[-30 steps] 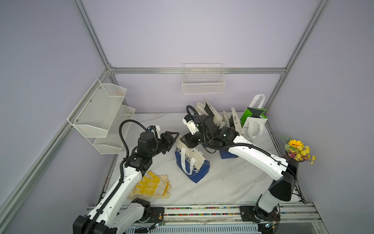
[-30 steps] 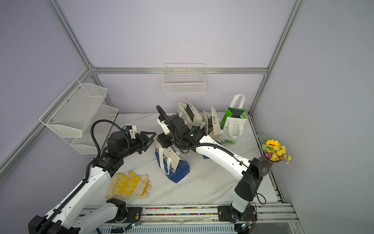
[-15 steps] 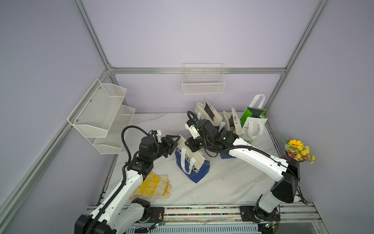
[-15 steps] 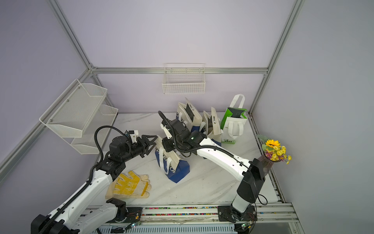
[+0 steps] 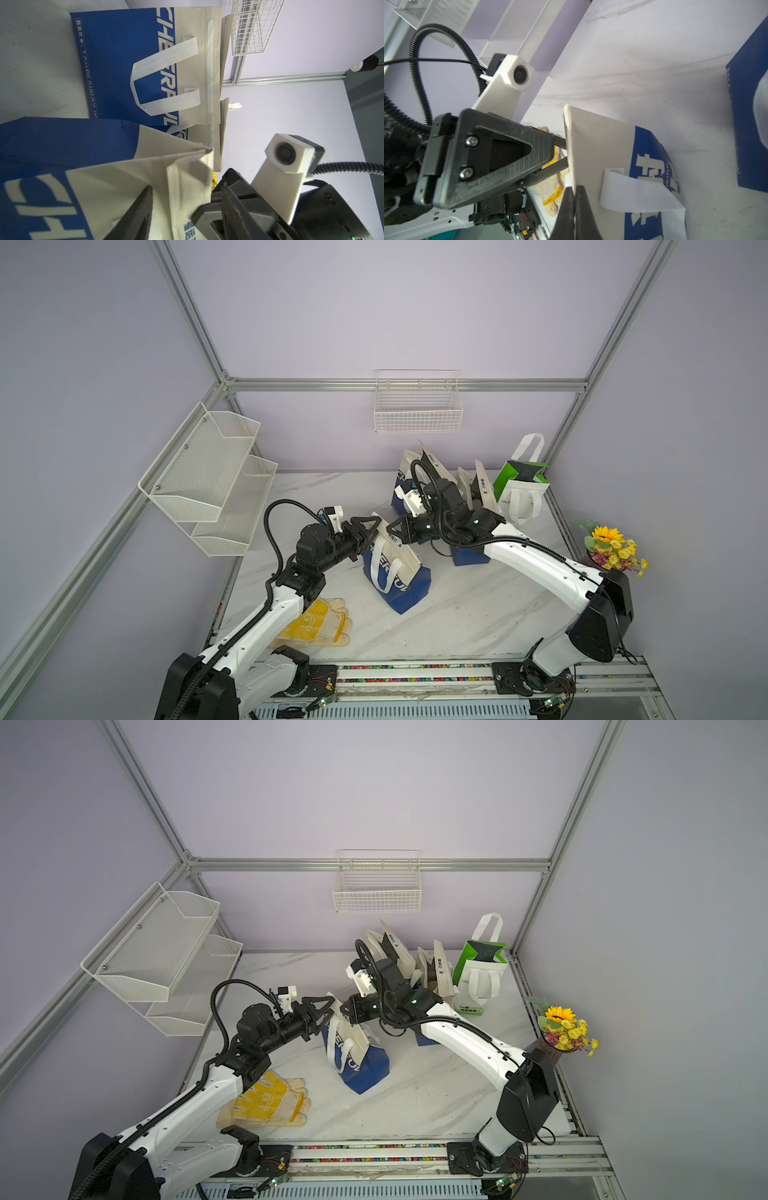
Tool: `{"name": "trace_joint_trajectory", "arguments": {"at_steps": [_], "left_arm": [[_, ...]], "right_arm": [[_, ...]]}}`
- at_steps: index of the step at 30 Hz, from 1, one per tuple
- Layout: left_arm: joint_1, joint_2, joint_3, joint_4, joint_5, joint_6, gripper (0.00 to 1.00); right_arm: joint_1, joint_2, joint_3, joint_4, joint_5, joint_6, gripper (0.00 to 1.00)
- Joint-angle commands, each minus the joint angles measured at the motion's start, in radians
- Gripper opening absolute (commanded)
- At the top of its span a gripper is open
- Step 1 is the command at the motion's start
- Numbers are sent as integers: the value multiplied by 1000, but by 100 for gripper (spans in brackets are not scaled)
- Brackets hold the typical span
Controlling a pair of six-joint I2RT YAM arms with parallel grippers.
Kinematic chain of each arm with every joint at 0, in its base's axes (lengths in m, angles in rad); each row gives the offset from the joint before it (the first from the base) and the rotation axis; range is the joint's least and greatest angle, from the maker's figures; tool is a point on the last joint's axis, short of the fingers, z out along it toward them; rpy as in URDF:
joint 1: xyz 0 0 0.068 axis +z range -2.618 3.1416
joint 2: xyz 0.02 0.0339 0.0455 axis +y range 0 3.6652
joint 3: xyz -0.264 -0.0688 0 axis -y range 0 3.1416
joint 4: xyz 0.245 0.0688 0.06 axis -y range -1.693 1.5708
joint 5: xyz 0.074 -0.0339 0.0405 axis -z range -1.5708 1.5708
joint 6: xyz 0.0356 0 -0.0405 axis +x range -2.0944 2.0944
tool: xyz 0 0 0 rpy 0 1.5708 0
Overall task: Open the takeout bag
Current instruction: Open the takeout bag at the center of the board.
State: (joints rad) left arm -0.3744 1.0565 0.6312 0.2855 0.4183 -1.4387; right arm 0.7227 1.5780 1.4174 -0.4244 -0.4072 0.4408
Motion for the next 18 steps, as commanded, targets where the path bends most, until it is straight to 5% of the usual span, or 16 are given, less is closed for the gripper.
{"name": "trace_joint_trajectory", "arguments": {"at_steps": [1,10,18], "left_arm": [[-7,-3,-8,108,-1,-9,50],[-8,75,-52,398,33,-37,38],[-15,109,-42,453,63,-29,34]], "right_arm": [[-26,-24,-20,116,-166,67,0],[-109,20,-48,214,-357,181,0],[-117,25,-75,281,-409,226,0]]}}
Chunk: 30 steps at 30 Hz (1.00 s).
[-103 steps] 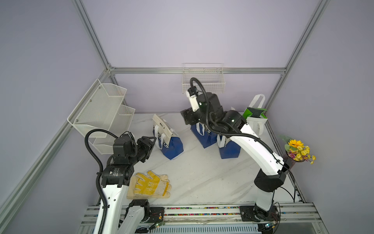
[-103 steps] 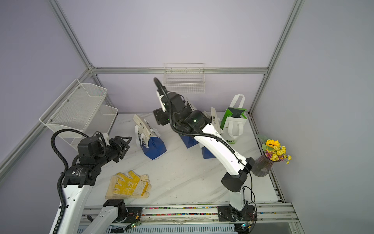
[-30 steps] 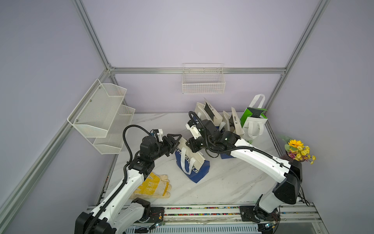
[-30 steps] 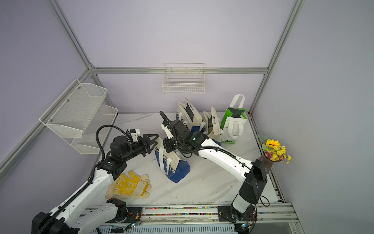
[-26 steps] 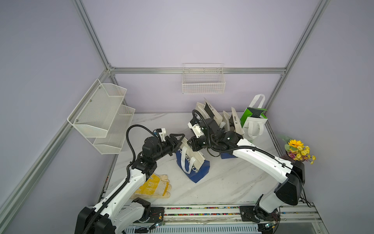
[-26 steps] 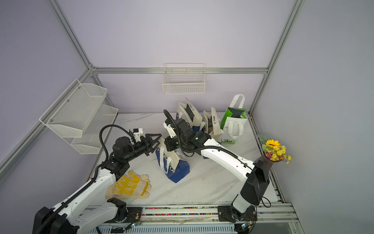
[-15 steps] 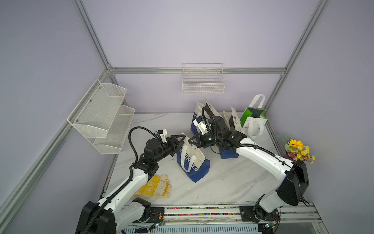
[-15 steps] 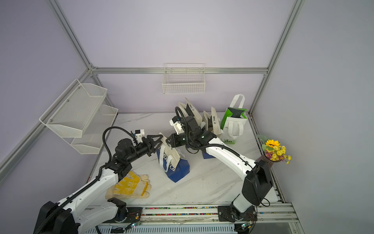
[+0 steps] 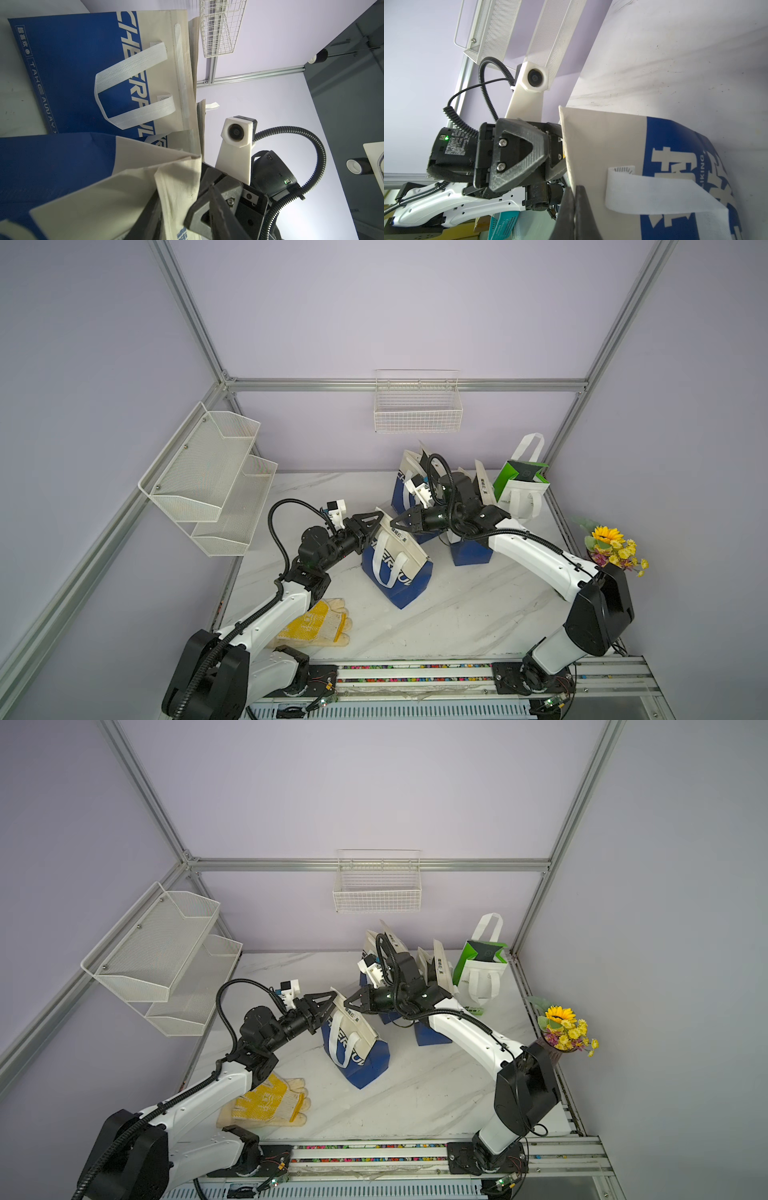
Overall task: Open the takeout bag
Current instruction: Open the takeout bag at the center of the board.
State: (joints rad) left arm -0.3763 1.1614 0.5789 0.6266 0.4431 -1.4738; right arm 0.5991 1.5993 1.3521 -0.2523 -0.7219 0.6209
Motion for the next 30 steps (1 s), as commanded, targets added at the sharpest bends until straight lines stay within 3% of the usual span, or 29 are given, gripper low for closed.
{"name": "trace_joint_trajectory", "arguments": {"at_steps": [1,6,10,15,16,17,18,20,21,26,30], "left_arm": [[-14,10,17,113,43,9,33],[-15,41,17,117,41,10,19],[-15,41,12,117,30,16,0],[-22,-29,25,-19,-20,48,0],[-26,-50,29,-57,-34,54,0],[-32,-74,37,-99,-53,63,0],[-40,-97,46,-145,-73,70,0],[-54,-134,66,-241,-109,81,0],[-59,-150,75,-283,-123,84,0],[-83,-194,82,-408,-191,11,0],[-104,-244,128,-553,-281,20,0]], "right_arm": [[6,2,-15,121,-100,53,0],[6,11,-20,131,-105,65,0],[6,3,-27,125,-89,62,0],[7,-20,-3,36,19,5,0],[7,-28,4,15,41,-14,7],[7,-40,11,-7,90,-21,24],[8,-53,25,-49,153,-54,41],[33,-91,50,-137,325,-133,56],[77,-116,67,-191,497,-187,62],[359,-144,127,-302,1092,-398,68],[527,-88,176,-357,1388,-459,68]]}}
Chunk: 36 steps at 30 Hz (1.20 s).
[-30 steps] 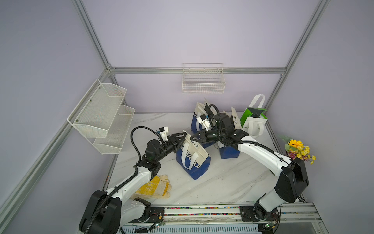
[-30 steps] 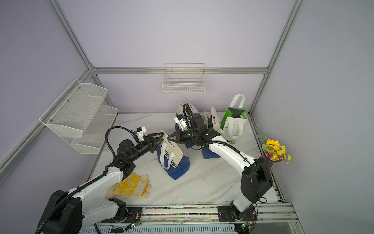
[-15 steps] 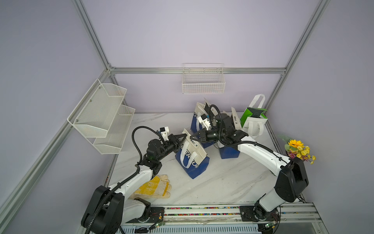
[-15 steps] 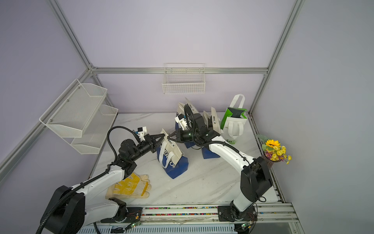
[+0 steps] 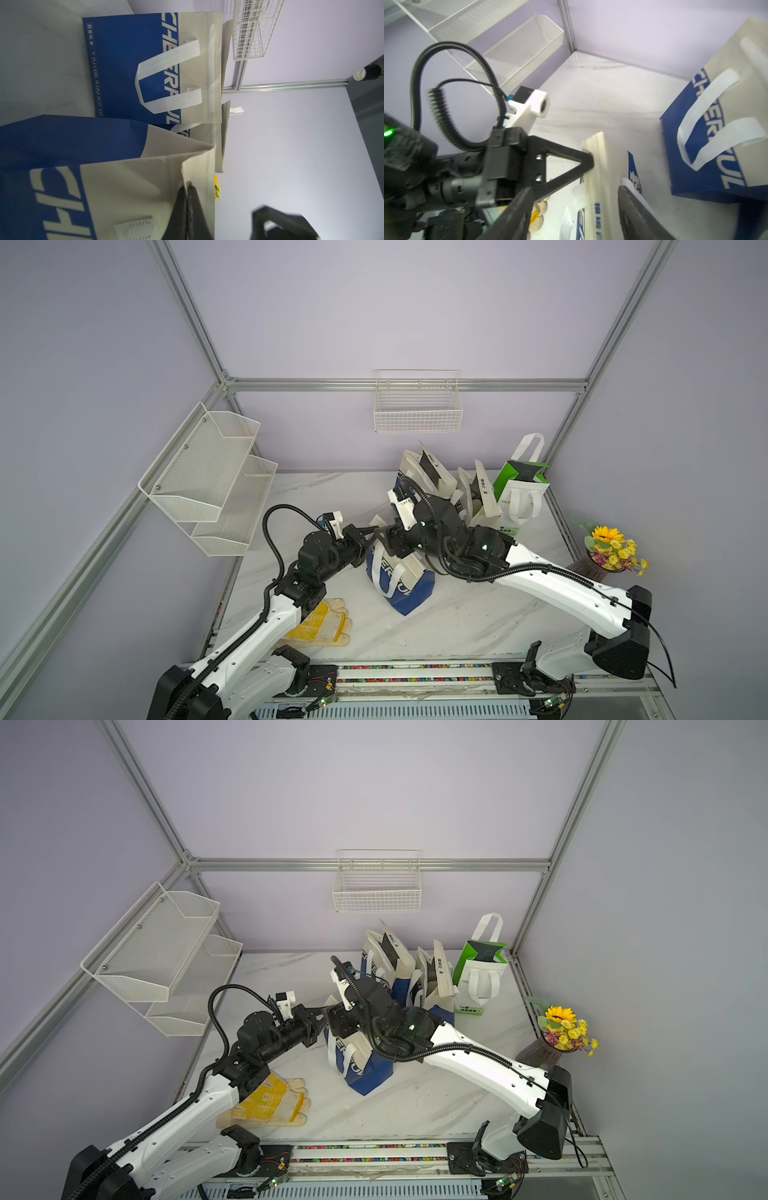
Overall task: Open the takeout bag
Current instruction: Open the takeout bag at the center of the board.
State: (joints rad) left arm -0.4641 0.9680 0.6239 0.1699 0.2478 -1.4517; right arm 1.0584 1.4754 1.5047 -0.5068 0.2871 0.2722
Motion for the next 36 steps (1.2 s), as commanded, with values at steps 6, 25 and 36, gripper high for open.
{"name": "trace_joint_trajectory", "arguments": {"at_steps": [6,25,36], "left_arm": [[-19,-116,120,-216,-167,-19,0],[-44,-183,242,-432,-225,-96,0],[-68,-281,208,-472,-298,-176,0]], "right_arm": [[164,88,28,-128,465,-141,68],[76,159,-73,-35,476,-153,68],[-46,202,-102,18,275,-185,73]]}}
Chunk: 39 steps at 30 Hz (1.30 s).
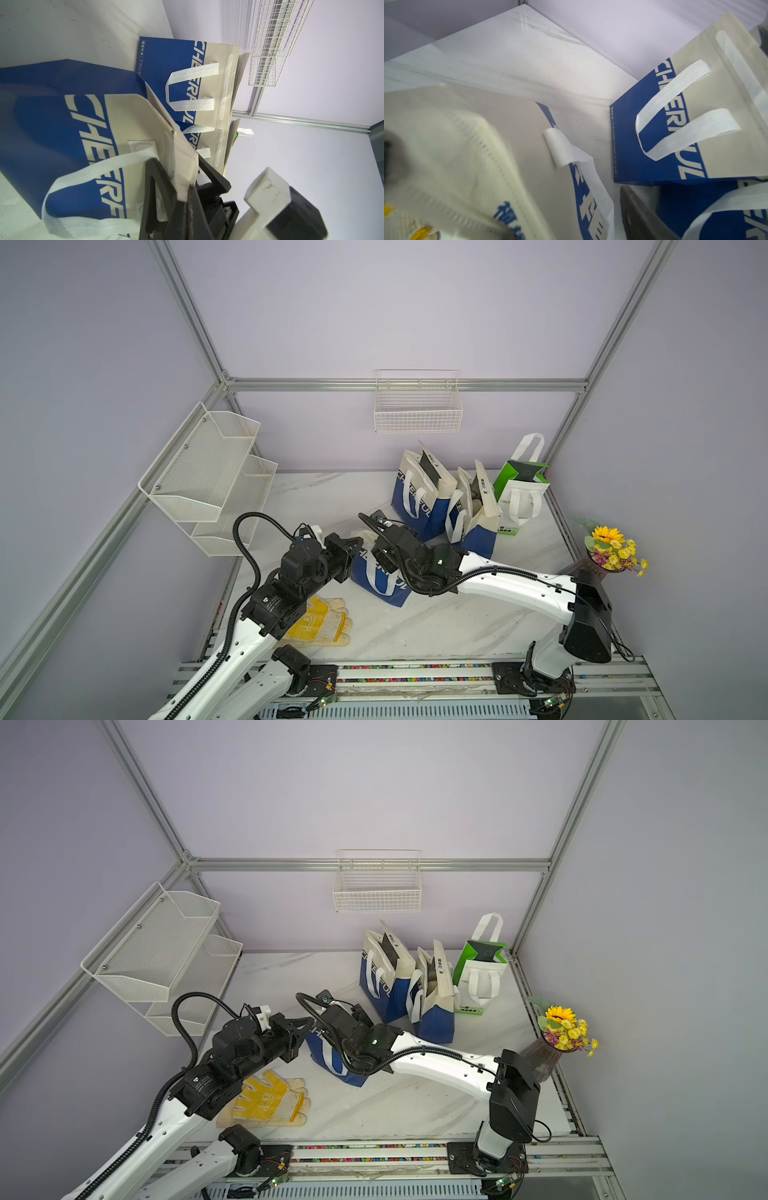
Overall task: Open the takeout bag
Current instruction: Open the takeout bag at the center of the board.
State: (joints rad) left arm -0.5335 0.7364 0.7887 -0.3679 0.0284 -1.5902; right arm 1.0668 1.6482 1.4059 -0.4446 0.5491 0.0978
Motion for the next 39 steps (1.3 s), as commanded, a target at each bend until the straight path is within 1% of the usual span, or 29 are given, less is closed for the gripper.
{"name": "trace_joint_trajectory", "arguments": {"at_steps": [1,3,5,6,8,9,11,13,16,19,21,25,26,27,28,30,34,38,39], "left_arm": [[1,-49,48,64,-83,-39,0],[2,-46,66,61,-89,-37,0],[1,-43,85,36,-104,-36,0],[1,-40,93,18,-113,-37,0],[1,-27,105,-3,-119,-38,0],[1,-16,115,-16,-122,-39,0],[1,-3,125,-28,-123,-42,0],[1,3,129,-29,-128,-46,0],[2,1,132,-29,-144,-49,0],[1,5,139,-31,-151,-48,0],[1,12,144,-30,-147,-48,0],[2,14,144,-31,-147,-49,0],[3,14,143,-30,-146,-50,0],[1,11,143,-30,-147,-49,0],[1,11,142,-32,-147,-48,0],[3,8,141,-40,-154,-45,0],[3,7,153,-57,-163,-28,0],[3,37,180,-72,-142,-10,0],[4,45,184,-71,-138,-8,0]], "right_arm": [[-54,32,1,-47,2,-13,75],[-54,11,-5,-41,-18,-5,80],[-52,-20,-18,-31,-8,-23,83],[-33,-45,-23,-43,-22,-16,86],[15,-121,-80,34,-34,-57,87],[38,-163,-106,51,-46,-57,87],[71,-224,-141,74,-10,-52,87],[104,-249,-143,70,55,-40,87],[165,-228,-114,74,144,-61,85],[186,-173,-77,92,167,-91,80],[192,-132,-59,108,161,-108,71],[196,-70,-42,152,143,-127,69],[197,-49,-36,160,162,-132,70],[196,-24,-28,161,211,-135,68],[195,-7,-18,151,242,-128,65],[180,9,-15,152,306,-132,52],[146,-34,-50,147,306,-132,30],[129,-60,-55,130,299,-126,16],[126,-62,-53,127,289,-125,10]]}}
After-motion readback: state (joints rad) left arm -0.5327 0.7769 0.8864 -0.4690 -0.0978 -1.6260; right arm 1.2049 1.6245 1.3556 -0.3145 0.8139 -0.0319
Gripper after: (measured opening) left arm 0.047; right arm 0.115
